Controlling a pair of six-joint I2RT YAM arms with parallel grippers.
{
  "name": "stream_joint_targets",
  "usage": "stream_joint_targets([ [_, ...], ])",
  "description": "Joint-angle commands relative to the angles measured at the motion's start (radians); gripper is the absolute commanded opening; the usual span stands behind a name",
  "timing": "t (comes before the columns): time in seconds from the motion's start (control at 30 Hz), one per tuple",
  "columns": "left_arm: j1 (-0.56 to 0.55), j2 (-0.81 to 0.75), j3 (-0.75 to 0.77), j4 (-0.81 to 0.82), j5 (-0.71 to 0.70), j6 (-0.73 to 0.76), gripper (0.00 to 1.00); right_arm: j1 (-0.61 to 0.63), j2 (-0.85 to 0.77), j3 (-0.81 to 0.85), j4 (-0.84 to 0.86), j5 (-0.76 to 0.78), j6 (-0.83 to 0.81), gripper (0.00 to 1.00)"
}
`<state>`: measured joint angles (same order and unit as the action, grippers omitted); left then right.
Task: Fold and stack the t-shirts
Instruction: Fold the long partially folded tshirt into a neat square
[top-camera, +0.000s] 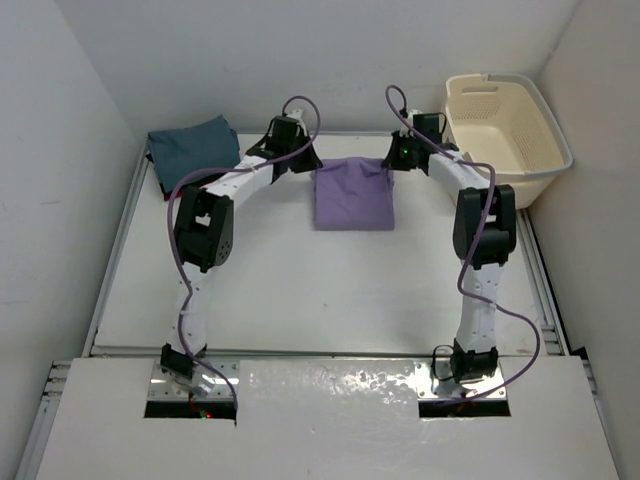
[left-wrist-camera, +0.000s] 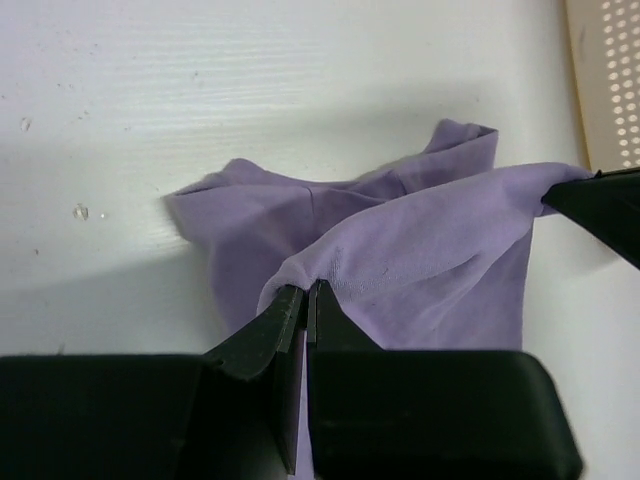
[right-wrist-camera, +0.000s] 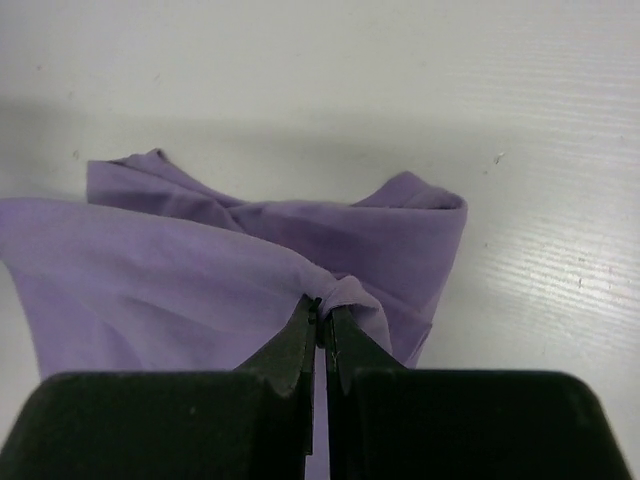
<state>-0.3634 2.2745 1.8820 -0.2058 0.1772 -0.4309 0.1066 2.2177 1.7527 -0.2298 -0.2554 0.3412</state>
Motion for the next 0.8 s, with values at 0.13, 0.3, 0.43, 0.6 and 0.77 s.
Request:
stream_joint_targets([
  [0.13,0.02,0.144,0.219,0.02,-0.005,0.052,0.0,-0.007,0.077,0.088,0.106,0.048,0.012,0.0],
  [0.3,0.021,0.183,0.232,0.034,-0.036,0.061,0.0,-0.007,0.106,0.105,0.121,0.058,0.032,0.05],
  [0.43,0.032,0.213,0.282,0.031,-0.051,0.052,0.44,-0.007,0.135,0.143,0.1,0.088,0.027,0.37],
  [0.6,0.04,0.18,0.411,-0.03,-0.039,0.073,1.0,-0.007,0.079,0.205,0.046,0.091,-0.007,0.99],
  [0.77,0.024,-0.004,0.143,0.095,0.028,0.038,1.0,0.002,-0.104,-0.065,0.202,-0.046,0.059,0.99],
])
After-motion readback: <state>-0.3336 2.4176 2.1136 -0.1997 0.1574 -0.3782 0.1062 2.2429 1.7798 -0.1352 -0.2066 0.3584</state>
